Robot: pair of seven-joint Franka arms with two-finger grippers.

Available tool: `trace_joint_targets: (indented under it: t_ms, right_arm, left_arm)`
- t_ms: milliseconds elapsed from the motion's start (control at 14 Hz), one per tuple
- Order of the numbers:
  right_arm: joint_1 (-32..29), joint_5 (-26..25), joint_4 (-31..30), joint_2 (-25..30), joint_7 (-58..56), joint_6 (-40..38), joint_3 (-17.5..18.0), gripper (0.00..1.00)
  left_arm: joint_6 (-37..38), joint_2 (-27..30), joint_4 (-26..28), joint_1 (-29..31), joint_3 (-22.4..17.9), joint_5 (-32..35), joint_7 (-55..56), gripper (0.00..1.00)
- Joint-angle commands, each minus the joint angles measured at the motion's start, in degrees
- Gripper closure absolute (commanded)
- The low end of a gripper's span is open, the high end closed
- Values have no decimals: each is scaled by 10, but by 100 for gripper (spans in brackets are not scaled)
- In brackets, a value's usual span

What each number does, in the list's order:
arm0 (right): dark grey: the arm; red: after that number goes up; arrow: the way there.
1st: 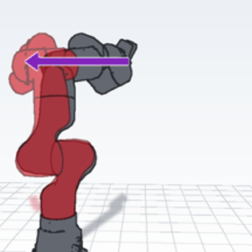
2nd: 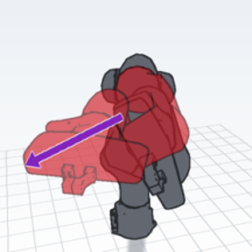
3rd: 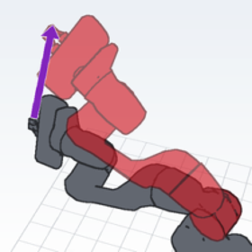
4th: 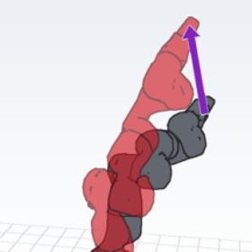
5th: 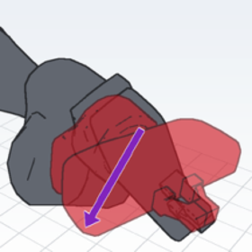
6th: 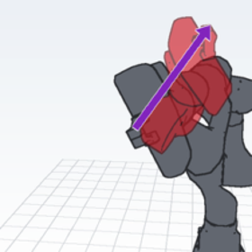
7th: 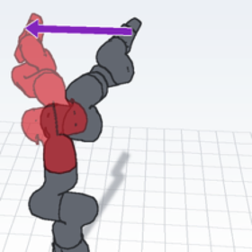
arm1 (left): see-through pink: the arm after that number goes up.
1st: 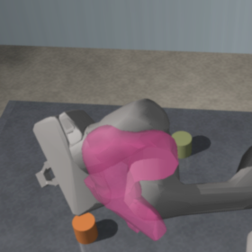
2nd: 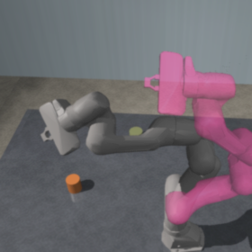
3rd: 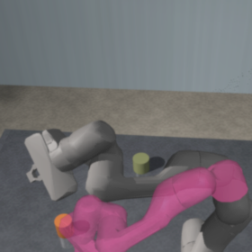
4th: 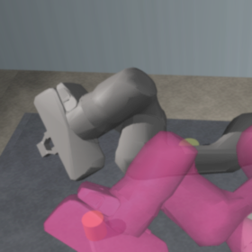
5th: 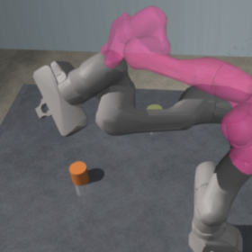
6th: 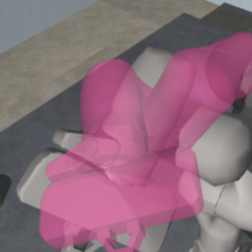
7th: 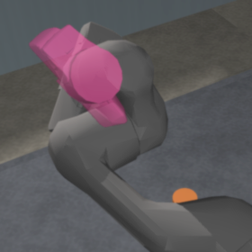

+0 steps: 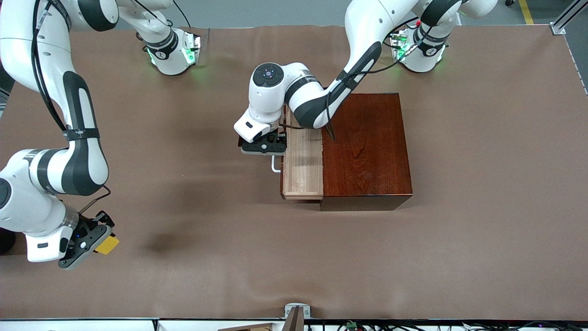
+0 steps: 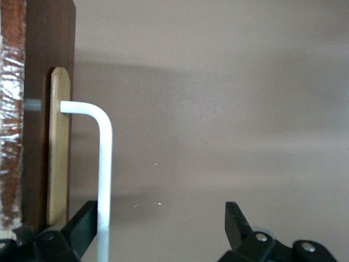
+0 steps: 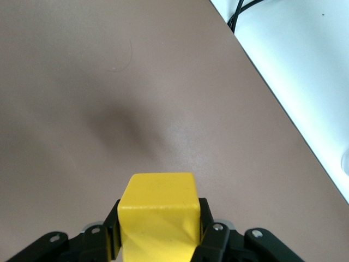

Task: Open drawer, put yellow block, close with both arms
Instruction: 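Pull the drawer open with the left gripper while the right gripper lifts the cube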

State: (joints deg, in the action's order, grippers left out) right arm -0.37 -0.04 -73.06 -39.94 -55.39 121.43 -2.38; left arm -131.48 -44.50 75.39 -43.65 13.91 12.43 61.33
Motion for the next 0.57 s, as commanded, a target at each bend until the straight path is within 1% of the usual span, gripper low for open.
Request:
trace_joint_targets:
  t_ms: [0,143,215,501]
  right_arm:
    - [-5,2,5,4,-39,-9,1,100]
    - [-10,1,7,0,-122,1,-1,100]
    - [-9,1,8,1,-139,1,-1,100]
    - [-4,-1,19,1,-143,0,-2,100]
  left_arm:
    - [-26,-6,-20,-21,12,-23,15,0]
    - [-24,2,-20,-21,11,-23,15,0]
    - [-14,5,-20,-16,11,-23,15,0]
    - [11,15,-20,-14,11,-23,15,0]
